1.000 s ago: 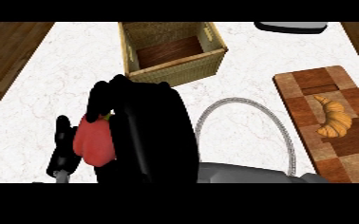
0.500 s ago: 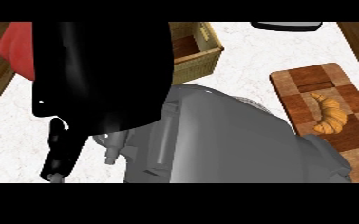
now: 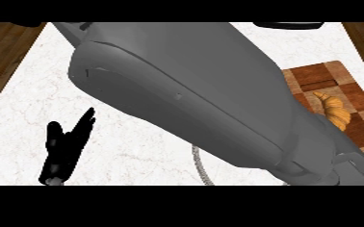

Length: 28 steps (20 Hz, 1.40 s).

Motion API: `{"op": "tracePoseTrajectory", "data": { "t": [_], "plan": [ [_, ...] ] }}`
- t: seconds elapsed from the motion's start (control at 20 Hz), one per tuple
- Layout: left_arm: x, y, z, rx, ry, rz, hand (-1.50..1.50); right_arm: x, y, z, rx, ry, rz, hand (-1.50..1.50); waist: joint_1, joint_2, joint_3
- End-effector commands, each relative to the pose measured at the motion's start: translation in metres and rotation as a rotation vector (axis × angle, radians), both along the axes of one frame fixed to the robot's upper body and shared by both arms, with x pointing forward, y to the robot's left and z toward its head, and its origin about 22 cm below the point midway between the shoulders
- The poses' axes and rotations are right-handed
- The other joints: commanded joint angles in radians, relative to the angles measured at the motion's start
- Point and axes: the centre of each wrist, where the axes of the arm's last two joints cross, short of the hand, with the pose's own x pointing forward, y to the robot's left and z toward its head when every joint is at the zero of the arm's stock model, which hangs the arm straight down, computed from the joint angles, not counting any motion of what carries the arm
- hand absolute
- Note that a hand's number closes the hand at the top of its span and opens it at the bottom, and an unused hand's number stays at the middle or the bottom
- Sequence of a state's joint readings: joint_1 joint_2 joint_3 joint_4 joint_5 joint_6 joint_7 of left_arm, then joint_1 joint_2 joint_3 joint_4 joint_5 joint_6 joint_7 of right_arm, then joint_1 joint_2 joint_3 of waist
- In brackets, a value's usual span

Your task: Pick the bell pepper from the placemat and place it in the basket

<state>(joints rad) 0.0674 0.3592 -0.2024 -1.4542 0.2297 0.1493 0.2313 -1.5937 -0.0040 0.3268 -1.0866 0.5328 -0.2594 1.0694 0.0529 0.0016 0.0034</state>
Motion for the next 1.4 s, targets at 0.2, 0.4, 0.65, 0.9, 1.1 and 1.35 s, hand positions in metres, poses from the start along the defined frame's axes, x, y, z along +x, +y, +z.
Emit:
{"op": "tracePoseTrajectory", "data": {
  "t": [0.2, 0.4, 0.65, 0.9, 1.1, 1.35],
  "plan": [
    [-0.011, -0.013, -0.014, 0.0, 0.078, 0.016, 0.0, 0.055, -0.004, -0.03, 0.032, 0.08, -0.066, 1.5, 0.0, 0.012, -0.006],
    [-0.013, 0.009, -0.014, 0.006, 0.079, 0.008, 0.0, 0.071, -0.012, -0.043, 0.145, 0.112, -0.084, 1.5, 0.018, 0.017, -0.007],
    [-0.005, 0.004, -0.011, 0.004, 0.079, 0.004, 0.0, 0.086, -0.025, -0.074, 0.247, 0.16, -0.055, 1.5, 0.014, 0.016, -0.006],
    [0.0, 0.01, -0.022, -0.006, 0.073, 0.032, 0.0, 0.095, -0.029, -0.082, 0.276, 0.148, -0.05, 1.5, -0.003, 0.014, -0.006],
    [-0.009, 0.007, -0.021, -0.006, 0.084, 0.039, 0.0, 0.114, -0.038, -0.111, 0.072, 0.17, -0.207, 1.5, -0.021, 0.01, -0.007],
    [-0.01, 0.012, -0.017, -0.009, 0.099, 0.028, 0.0, 0.121, -0.045, -0.114, -0.016, 0.167, -0.162, 1.5, -0.017, 0.011, -0.005]
  ]
}}
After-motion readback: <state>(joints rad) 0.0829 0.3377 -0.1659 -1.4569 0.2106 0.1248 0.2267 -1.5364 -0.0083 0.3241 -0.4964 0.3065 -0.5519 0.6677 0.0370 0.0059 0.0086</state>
